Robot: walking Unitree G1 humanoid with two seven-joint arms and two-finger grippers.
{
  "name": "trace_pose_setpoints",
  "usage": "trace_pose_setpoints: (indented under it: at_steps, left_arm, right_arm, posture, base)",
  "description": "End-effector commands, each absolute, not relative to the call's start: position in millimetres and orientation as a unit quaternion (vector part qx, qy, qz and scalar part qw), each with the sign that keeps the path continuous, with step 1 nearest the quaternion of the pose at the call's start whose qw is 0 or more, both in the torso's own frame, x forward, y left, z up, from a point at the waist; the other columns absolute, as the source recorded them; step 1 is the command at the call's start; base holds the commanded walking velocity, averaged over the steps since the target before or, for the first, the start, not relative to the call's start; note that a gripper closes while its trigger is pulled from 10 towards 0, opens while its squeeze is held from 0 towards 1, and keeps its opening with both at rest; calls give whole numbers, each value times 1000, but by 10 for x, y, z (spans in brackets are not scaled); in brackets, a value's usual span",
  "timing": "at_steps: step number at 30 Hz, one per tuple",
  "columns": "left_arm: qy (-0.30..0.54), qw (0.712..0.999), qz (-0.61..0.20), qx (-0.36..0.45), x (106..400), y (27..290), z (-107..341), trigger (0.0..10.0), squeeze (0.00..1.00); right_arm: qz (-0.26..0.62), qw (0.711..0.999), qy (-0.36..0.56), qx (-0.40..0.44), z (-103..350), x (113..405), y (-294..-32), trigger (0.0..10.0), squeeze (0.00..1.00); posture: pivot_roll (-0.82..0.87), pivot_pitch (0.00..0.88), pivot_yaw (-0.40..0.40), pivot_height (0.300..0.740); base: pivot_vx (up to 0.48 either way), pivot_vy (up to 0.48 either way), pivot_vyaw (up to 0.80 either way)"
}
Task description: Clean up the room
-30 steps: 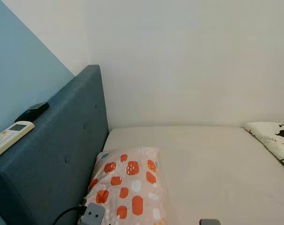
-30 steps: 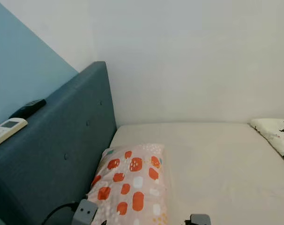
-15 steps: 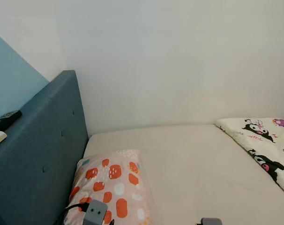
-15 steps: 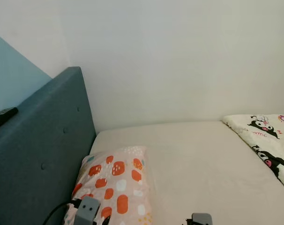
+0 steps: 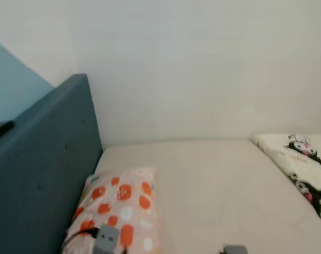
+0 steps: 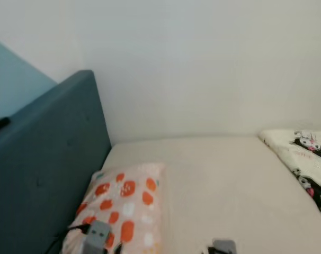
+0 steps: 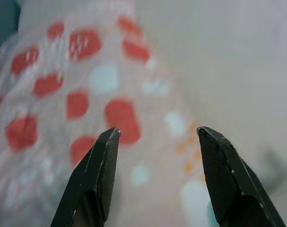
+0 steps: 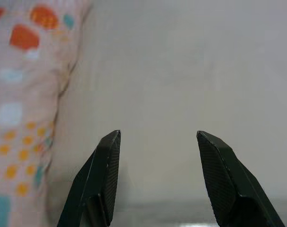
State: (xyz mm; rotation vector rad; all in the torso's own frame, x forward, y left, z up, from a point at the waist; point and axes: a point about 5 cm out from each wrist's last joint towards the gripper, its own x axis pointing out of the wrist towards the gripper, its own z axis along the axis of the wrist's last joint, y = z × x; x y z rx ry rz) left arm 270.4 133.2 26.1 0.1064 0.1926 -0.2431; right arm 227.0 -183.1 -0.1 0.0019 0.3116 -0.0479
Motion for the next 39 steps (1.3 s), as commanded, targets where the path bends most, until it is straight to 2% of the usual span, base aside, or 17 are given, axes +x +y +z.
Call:
trace_pose_setpoints:
  at_steps: [1,26,39]
  left_arm:
    - [114,986,-110,59,2647,1445,186,10000,0]
    - [115,984,-122,68,2654,1462,193,10000,0]
    - [134,980,-134,63,2658,1448,171,10000,0]
  right_arm:
    - [-15,987,159,14,-22,2258,-1740,10000,0]
    - [-15,987,157,14,-10,2268,-1740,10000,0]
    - [-21,987,157,18,-16,2244,-1743,10000,0]
  posture:
    - [-34,90,11,740]
    - [-37,82,12,740]
    - [-37,91,20,740]
  base:
    - [0,-480,0]
    - [0,-470,0]
    - [0,469,0]
